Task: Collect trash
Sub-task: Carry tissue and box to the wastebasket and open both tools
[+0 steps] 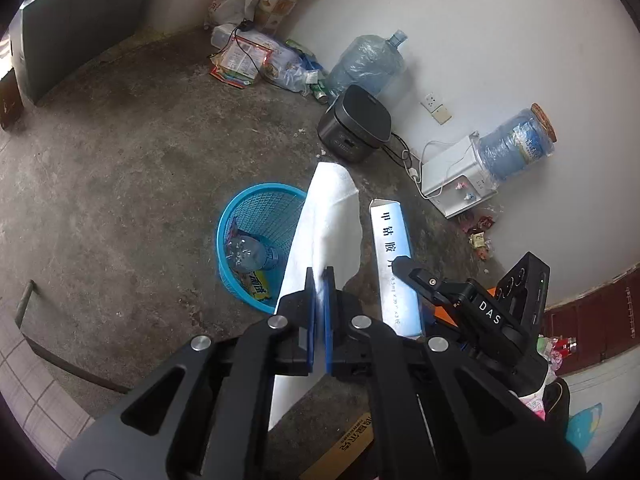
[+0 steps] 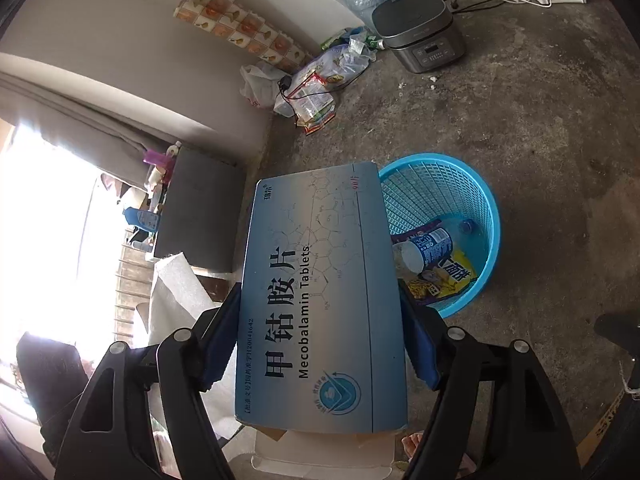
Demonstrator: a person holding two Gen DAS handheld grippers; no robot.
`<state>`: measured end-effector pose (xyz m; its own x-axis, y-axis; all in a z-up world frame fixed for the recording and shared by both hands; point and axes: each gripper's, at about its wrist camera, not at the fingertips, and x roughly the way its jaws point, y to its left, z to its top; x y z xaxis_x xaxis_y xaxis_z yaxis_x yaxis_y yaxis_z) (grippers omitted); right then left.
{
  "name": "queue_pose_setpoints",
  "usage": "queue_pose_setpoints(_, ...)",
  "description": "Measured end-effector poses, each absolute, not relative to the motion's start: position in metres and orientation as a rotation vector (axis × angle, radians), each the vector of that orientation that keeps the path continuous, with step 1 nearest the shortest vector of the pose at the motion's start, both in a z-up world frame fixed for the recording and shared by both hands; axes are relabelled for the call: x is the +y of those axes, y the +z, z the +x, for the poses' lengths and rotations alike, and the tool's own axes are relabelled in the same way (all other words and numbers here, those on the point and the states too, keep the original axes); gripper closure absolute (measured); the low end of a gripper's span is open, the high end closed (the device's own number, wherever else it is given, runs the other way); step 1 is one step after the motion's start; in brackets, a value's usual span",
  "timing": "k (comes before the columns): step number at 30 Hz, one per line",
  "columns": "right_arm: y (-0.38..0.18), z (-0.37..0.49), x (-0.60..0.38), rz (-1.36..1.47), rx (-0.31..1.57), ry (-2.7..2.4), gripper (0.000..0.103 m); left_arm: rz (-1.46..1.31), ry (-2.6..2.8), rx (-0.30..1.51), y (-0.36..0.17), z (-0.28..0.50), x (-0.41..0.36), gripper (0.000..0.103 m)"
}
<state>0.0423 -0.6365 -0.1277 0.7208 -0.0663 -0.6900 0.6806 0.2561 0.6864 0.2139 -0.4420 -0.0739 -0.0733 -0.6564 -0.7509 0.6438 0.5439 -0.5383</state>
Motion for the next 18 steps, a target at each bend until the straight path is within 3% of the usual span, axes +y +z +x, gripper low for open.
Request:
queue_pose_setpoints(3,-0.16,0.052,-0.672,1.26,0.576,-0.592,0.027,-0.004,-1.083,1.286,-0.092,0.22,-0.487,0.102)
queue_pose_setpoints(4,-0.173,0.056,-0.684,1.273,0.564,-0.615,0.025,0.001,-1.09,1.308,-0.101,0.223,-0.504,0.095)
queue_pose_setpoints(5,-0.186,0.059,-0.695,1.28,0.565,-0.627,0.017,-0.001,-1.092,1.335,-0.11,0.225,-0.518,0.076)
queue_pose_setpoints(7,-0.214,0.063,-0.71,1.289,0.617,-0.685,0.017,0.019,-1.074,1.359,-0.128,0.224,-0.538,0.053)
queue_pose_setpoints(12,-0.252,0.046,-0.714,1.359,0.637,-0.741,0.017,0.026,-1.05,1.412,-0.149,0.215,-0.549,0.053)
queue_pose_setpoints(18,-0.248,0.022,-0.699,1.335,0.592,-0.763,0.017,-0.01,-1.086,1.344,-0.121,0.209,-0.526,0.053)
